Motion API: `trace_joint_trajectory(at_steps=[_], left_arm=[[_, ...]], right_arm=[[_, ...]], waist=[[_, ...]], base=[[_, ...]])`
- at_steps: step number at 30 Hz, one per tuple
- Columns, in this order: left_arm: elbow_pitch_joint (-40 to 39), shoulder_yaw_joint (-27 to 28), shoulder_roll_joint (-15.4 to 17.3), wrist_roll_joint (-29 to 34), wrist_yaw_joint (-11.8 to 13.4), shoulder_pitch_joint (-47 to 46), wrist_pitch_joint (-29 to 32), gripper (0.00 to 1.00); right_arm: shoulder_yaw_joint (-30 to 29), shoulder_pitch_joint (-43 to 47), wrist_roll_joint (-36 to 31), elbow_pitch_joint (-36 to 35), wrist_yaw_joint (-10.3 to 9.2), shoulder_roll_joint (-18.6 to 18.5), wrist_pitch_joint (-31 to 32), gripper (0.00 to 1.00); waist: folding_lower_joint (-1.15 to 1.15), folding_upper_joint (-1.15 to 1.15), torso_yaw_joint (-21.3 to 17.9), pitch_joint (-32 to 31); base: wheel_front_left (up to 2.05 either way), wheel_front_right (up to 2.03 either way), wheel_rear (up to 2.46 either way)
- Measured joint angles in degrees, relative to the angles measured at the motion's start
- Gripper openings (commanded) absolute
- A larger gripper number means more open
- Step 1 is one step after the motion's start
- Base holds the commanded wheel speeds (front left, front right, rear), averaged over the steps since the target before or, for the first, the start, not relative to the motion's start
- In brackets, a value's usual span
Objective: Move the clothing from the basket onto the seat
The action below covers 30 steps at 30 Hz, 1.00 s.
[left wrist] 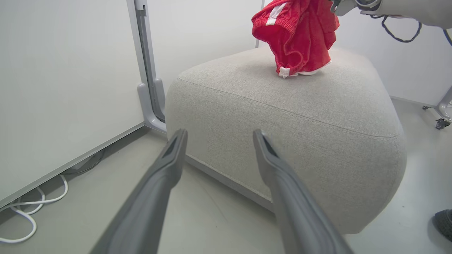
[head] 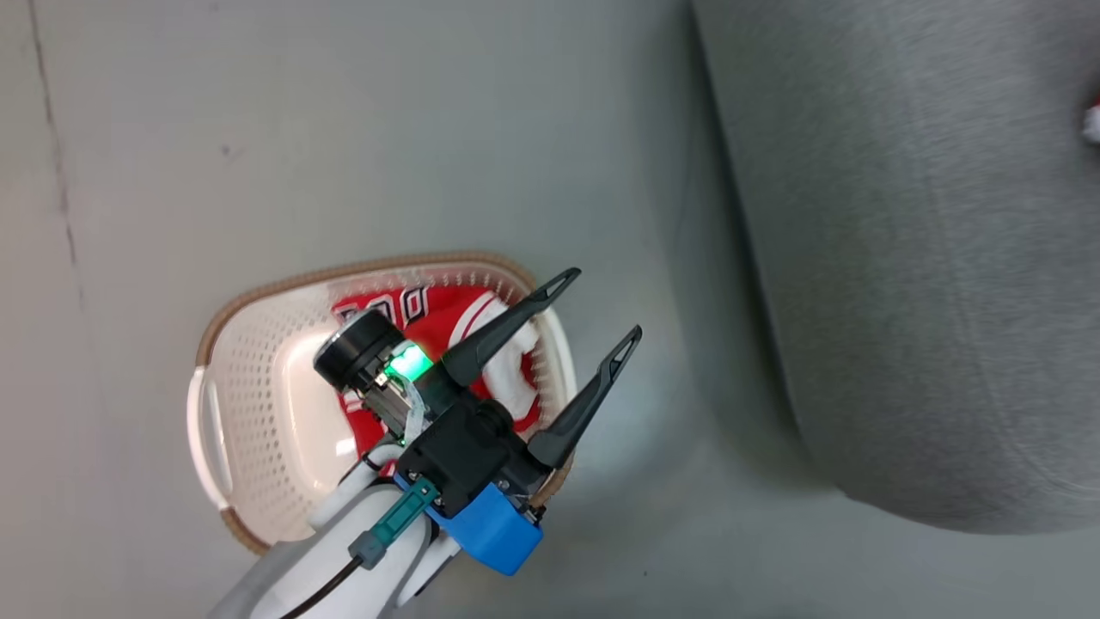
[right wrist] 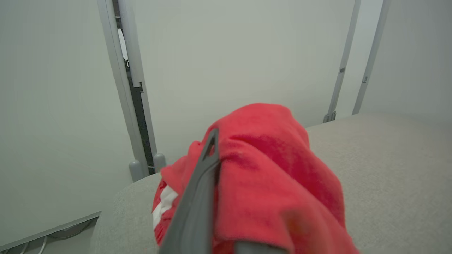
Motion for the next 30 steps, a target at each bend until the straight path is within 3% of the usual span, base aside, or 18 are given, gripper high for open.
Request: trace_joint_trajectory(at_steps=[9,16,17,18,19,20,30], left_arm=[[-3.89,-0.22,1.94,2.91,0.01,-0.75,0.00,1.00],[-4.69,-1.03,2.38,3.36,0.01,-0.59,0.00,1.00],[-4.67,-1.21,2.31,3.35,0.01,-0.59,0.00,1.00],[-4.64,-1.26,2.24,3.30,0.01,-0.60,0.00,1.00],[-4.57,-1.25,2.23,3.19,0.01,-0.61,0.00,1.00],[-4.45,-1.33,2.21,2.93,0.01,-0.61,0.00,1.00],[-2.98,-1.85,1.48,1.00,0.01,-0.65,0.00,1.00]], right_arm=[[-2.63,-0.51,-3.59,5.30,0.00,-0.24,-1.53,0.00],[-5.32,-0.82,-4.98,10.38,0.00,0.51,-3.39,0.00],[-5.48,-0.99,-5.05,10.89,0.00,0.51,-3.65,0.13],[-5.52,-1.18,-5.06,11.34,0.00,0.52,-3.78,0.42],[-5.46,-1.34,-5.12,11.71,0.00,0.55,-3.97,0.96],[-5.34,-1.34,-5.26,12.14,0.00,0.56,-4.19,1.00],[-3.64,-0.26,-5.15,16.48,0.00,-1.41,-5.28,1.00]], waist=[[0.00,0.00,3.75,8.26],[-0.01,0.00,4.10,9.48],[-0.01,0.00,4.07,9.37],[-0.01,0.00,4.01,9.23],[-0.01,0.00,3.93,9.06],[-0.01,0.00,3.86,8.86],[-0.01,0.00,3.99,5.92]], base=[[0.00,0.00,0.00],[0.00,0.00,0.00],[0.00,0.00,0.00],[0.00,0.00,0.00],[0.00,0.00,0.00],[0.00,0.00,0.00],[0.00,0.00,0.00]])
